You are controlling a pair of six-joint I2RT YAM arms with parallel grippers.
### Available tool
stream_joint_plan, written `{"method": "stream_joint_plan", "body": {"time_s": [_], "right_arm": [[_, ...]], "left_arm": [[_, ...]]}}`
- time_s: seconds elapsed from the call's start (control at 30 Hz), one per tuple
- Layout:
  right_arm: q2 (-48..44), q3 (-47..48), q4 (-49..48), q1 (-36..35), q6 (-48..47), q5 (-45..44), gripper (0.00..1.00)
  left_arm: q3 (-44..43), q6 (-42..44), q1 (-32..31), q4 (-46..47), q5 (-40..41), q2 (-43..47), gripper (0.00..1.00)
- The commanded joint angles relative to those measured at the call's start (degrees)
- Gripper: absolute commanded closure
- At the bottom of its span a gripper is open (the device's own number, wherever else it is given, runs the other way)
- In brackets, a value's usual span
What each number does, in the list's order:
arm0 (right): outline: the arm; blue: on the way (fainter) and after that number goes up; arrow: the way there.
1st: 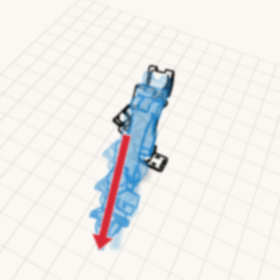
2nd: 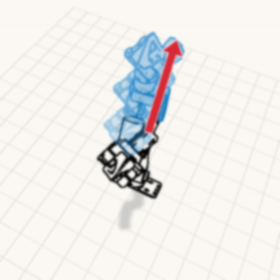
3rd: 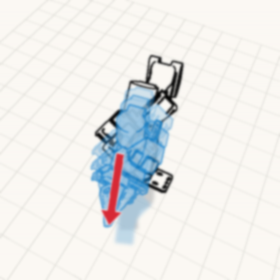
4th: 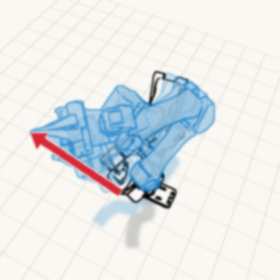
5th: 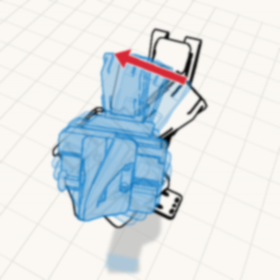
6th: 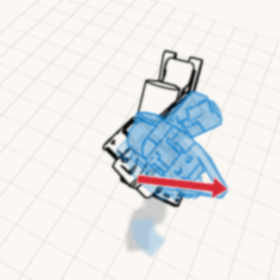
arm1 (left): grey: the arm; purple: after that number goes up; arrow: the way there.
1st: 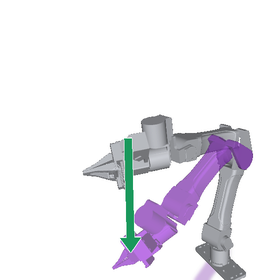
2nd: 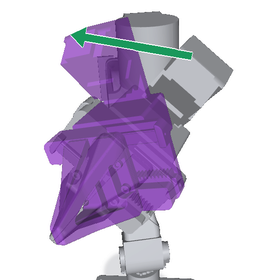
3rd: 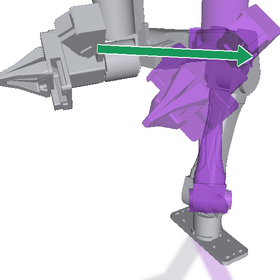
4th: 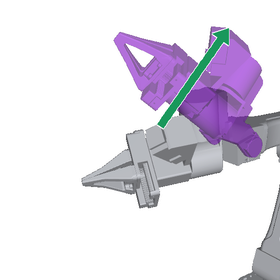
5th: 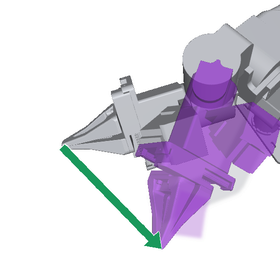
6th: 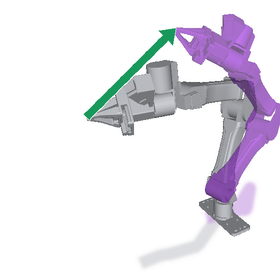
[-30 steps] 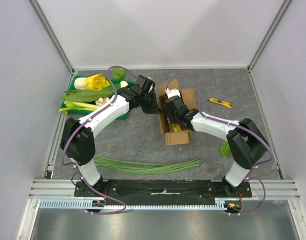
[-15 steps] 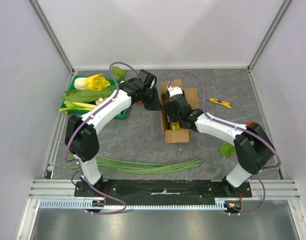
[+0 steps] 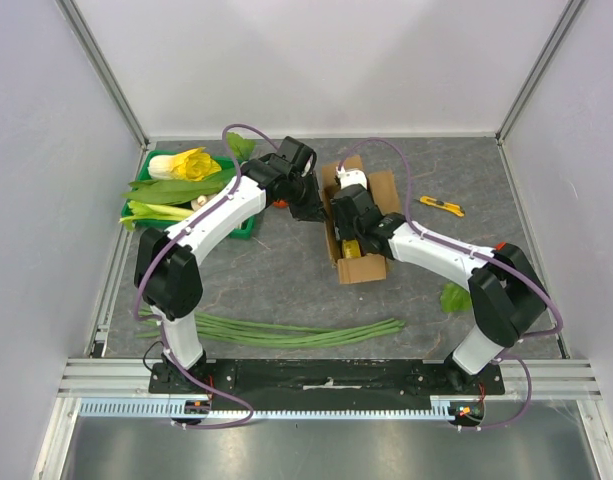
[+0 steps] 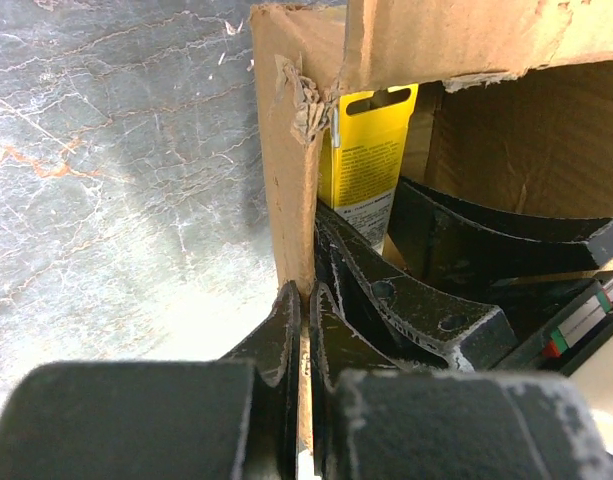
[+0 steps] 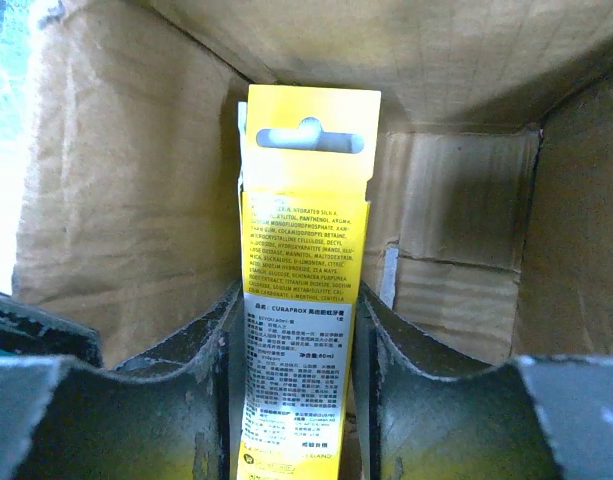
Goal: Unpack the express box
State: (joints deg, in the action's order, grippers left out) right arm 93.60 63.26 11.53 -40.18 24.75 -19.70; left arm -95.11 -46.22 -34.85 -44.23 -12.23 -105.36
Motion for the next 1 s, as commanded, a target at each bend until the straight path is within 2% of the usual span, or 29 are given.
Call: {"method": "stream_joint_plan", "body": {"time_s": [0.0,0.2,0.47,0.73,0.97], "right_arm": [[0.53,5.11,-0.98,-0.25,2.23,-3.06,0.60],[1.23,7.05,0.69,-0.25,3.46,-4.03,0.60],[-2.98,7.57,2.79,-0.25,4.95,-4.82,0.60],[-6.58,6.87,3.06,-0.16,4.87,-5.61,0.59],[-9.40,10.29,3.76,-0.07,3.99,-5.96,0.58]], "left_arm": [[-3.15,-1.51,-1.09,0.63,-1.13,0.25,0.98],[-3.59,-0.72,-1.97,-0.15,1.41,-0.81,0.98],[-4.29,-0.37,-1.98,-2.44,6.95,-1.95,0.98],[-6.31,-0.10,-1.98,-4.46,8.80,-3.71,0.98],[-7.63,1.91,-1.89,-5.69,10.38,-4.76,0.98]]}}
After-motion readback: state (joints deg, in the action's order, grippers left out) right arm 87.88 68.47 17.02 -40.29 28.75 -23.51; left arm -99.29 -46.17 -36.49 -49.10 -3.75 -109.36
